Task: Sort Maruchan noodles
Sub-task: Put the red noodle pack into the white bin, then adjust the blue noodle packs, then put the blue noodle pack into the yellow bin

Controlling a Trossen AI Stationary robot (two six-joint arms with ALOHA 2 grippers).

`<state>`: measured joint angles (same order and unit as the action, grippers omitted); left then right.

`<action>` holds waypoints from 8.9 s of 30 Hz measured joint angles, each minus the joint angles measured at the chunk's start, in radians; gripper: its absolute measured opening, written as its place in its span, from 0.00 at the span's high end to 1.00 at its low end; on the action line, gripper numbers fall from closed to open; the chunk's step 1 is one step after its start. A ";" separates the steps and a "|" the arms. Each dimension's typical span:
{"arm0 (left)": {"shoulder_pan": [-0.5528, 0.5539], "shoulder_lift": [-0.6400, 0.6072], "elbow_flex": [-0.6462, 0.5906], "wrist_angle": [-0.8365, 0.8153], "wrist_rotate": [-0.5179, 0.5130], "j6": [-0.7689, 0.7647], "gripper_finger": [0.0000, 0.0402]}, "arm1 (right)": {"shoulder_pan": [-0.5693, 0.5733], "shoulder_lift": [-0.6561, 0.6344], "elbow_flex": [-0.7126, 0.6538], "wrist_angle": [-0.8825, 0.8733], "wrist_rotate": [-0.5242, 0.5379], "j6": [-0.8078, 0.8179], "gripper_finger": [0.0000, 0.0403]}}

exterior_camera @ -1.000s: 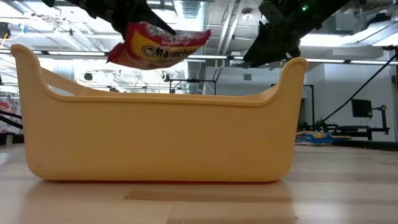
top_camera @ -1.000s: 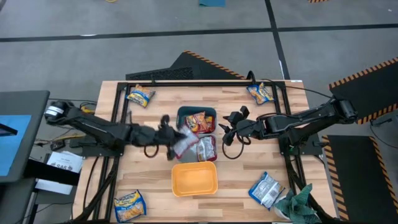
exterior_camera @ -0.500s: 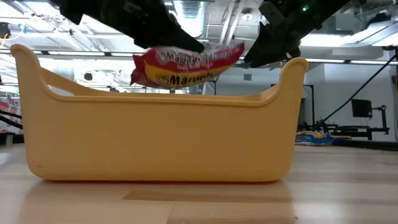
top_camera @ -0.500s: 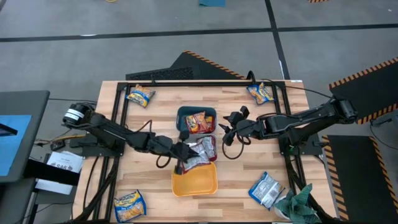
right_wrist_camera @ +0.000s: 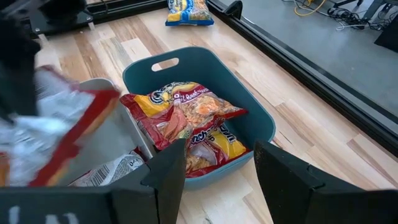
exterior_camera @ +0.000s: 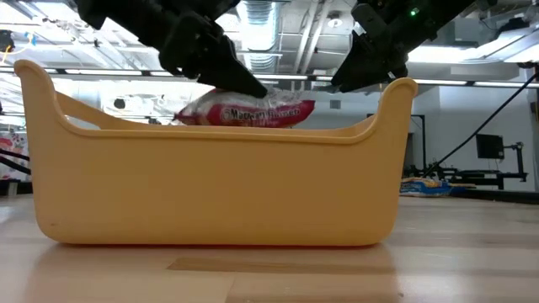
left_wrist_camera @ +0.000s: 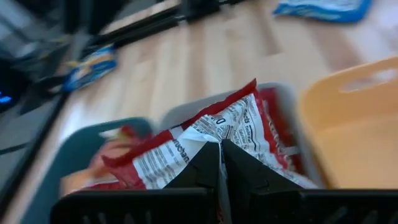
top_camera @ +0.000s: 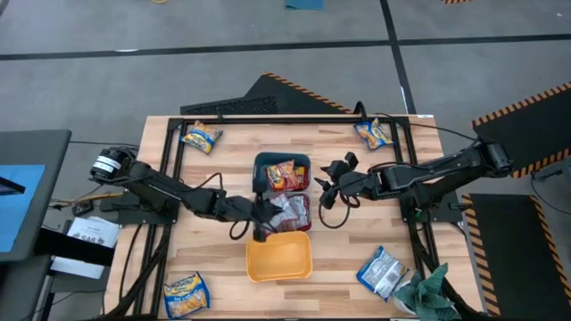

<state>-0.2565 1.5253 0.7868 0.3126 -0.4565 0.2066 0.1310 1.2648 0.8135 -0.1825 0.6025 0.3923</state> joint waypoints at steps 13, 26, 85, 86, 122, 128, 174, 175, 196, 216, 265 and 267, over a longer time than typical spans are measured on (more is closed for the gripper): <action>0.009 0.000 0.000 -0.007 -0.009 -0.006 0.77 | 0.000 0.000 0.000 0.000 0.000 0.000 0.48; -0.029 -0.272 -0.050 -0.345 -0.422 -0.180 0.66 | 0.001 0.000 0.000 -0.026 0.000 0.000 0.48; 0.937 -0.019 -0.513 0.130 -0.378 -0.819 1.00 | -0.014 0.000 0.000 -0.019 0.001 0.026 0.48; 0.929 -0.011 -0.512 0.135 -0.358 -0.802 1.00 | -0.014 0.000 0.000 -0.019 0.001 0.026 0.48; 0.322 -0.783 -0.421 -0.489 -0.138 -0.779 1.00 | -0.102 0.000 0.000 -0.074 0.123 0.079 0.48; 0.322 -0.892 -0.375 -0.450 -0.151 -0.644 1.00 | -0.327 0.000 0.000 -0.214 0.142 0.194 0.49; 0.322 -0.917 -0.373 -0.371 -0.118 -0.554 1.00 | -0.781 0.314 -0.352 0.233 0.201 0.435 0.97; 0.322 -0.917 -0.373 -0.371 -0.118 -0.554 1.00 | -0.753 0.306 -0.352 0.218 0.194 0.419 0.97; 0.323 -0.917 -0.373 -0.373 -0.080 -0.559 1.00 | 0.149 0.029 -0.356 -0.282 0.051 0.868 0.96; 0.323 -0.917 -0.373 -0.366 -0.080 -0.558 1.00 | 0.303 -0.055 -0.164 -0.280 -0.099 0.569 0.90; 0.323 -0.917 -0.373 -0.375 -0.081 -0.558 1.00 | 0.212 0.322 -0.105 -0.452 -0.056 0.191 0.74; 0.323 -0.916 -0.373 -0.375 -0.081 -0.558 1.00 | 0.213 0.307 -0.085 -0.535 -0.057 0.218 0.92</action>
<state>0.0662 0.6089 0.4141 -0.0628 -0.5373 -0.3511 0.3441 1.5722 0.7287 -0.7171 0.5455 0.6108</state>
